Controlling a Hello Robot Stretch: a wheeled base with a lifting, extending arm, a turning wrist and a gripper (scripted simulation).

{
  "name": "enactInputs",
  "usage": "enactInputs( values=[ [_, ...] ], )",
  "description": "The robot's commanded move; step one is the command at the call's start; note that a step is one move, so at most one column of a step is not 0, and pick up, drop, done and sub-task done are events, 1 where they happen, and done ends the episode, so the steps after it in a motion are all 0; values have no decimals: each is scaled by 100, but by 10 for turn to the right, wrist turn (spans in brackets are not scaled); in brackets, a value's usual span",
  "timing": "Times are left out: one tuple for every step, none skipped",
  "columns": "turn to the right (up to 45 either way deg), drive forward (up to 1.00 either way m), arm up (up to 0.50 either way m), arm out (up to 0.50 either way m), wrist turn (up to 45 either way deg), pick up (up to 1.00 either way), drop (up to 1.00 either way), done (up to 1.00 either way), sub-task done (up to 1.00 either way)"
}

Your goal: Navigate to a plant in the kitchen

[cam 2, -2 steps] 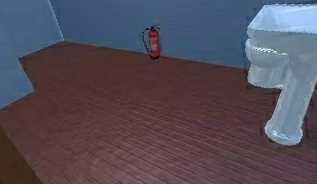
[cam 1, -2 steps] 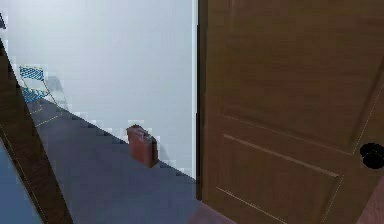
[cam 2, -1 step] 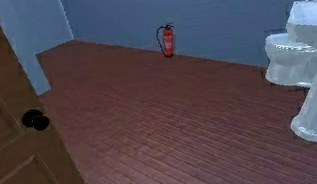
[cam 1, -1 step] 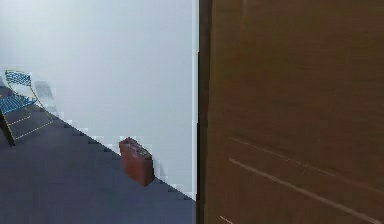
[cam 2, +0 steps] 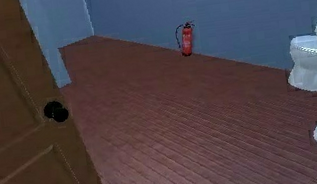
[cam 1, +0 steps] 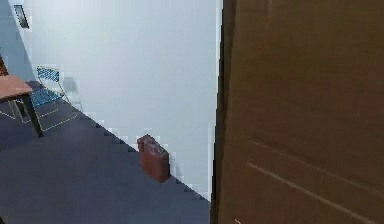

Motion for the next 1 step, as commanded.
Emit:
enactInputs(
  values=[
    [0,50,0,0,0,0,0,0,0]
  ],
)
